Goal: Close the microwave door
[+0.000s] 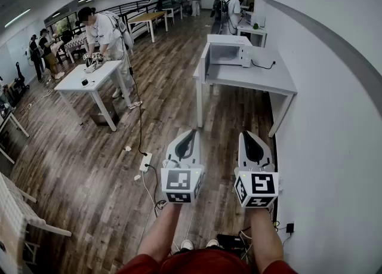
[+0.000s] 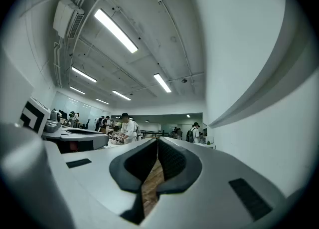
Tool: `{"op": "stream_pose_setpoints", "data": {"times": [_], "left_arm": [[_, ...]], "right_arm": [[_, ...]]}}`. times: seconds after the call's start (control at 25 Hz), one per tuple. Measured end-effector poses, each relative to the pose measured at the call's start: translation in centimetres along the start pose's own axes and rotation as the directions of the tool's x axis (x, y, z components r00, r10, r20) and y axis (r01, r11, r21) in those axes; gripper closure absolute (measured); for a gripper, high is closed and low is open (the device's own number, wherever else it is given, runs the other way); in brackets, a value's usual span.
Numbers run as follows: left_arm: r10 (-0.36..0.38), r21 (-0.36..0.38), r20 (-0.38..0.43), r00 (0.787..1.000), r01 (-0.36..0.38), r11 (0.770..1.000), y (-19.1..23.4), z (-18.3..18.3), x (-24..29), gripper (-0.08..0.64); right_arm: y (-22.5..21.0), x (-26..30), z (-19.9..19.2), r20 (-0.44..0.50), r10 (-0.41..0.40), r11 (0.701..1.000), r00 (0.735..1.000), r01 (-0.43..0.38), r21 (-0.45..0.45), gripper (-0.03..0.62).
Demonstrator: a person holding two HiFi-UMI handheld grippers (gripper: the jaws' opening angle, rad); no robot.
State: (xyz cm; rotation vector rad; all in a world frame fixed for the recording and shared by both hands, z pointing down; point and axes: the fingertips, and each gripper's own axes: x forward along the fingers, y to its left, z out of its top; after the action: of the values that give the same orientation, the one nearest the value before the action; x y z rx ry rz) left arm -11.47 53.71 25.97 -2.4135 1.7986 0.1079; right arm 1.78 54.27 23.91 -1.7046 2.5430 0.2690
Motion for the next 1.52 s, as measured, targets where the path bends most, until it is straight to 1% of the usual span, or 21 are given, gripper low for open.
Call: {"op": "stream_pose_setpoints", "data": {"times": [0.08,0.32,0.48,0.6,0.8,0.96,1.12,1.4,1.52], "left_arm": [[0.013,-0.004,-0.004,1.0,-0.013,1.0,-0.4,0.1,0.2,0.532],[0.014,-0.005,-0.007,1.0,-0.014,1.0,-1.8,-0.5,1.0,0.532],[0.03,-0.013,-0.009,1.0,-0.03,0.999,-2.4,-1.1,1.1,0.532],[0.046,-0.014,-0.016,0.999,-0.047,0.999,-2.5,-1.5,1.5,0.532],[0.063,-0.015,-0.021,0.998,-0.063,0.998,-1.8,-2.3,2.9,0.532],[0.063,-0.025,-0.017,0.998,-0.063,0.998,-0.4,-3.1,5.4,0.532],[0.047,-0.032,-0.006,0.999,-0.047,0.998,1.5,-3.8,8.4,0.532],[0.012,-0.04,0.013,1.0,-0.012,0.999,6.3,-4.3,13.9,0.532],[0.008,-0.041,0.014,1.0,-0.008,0.999,8.9,-4.7,16.2,0.532]], "right_arm": [[-0.6,-0.1,-0.1,-0.002,0.004,1.0,1.0,-0.004,-0.002,0.565],[-2.0,-0.2,-0.7,-0.009,0.013,1.0,1.0,-0.013,0.006,0.565],[-3.0,-0.3,-1.0,0.011,0.009,1.0,1.0,-0.009,0.014,0.565],[-3.5,-0.1,-1.4,0.017,0.017,1.0,1.0,-0.017,0.002,0.565],[-4.2,1.6,-2.5,0.012,0.024,0.999,1.0,-0.024,0.022,0.565],[-4.7,4.3,-3.7,0.005,0.026,1.0,1.0,-0.026,0.016,0.565],[-5.1,7.6,-4.5,0.003,0.016,1.0,1.0,-0.016,0.004,0.565],[-4.5,15.1,-5.0,0.002,0.011,1.0,1.0,-0.011,-0.008,0.565],[-3.8,18.5,-5.3,0.003,0.011,1.0,1.0,-0.011,-0.007,0.565]]}}
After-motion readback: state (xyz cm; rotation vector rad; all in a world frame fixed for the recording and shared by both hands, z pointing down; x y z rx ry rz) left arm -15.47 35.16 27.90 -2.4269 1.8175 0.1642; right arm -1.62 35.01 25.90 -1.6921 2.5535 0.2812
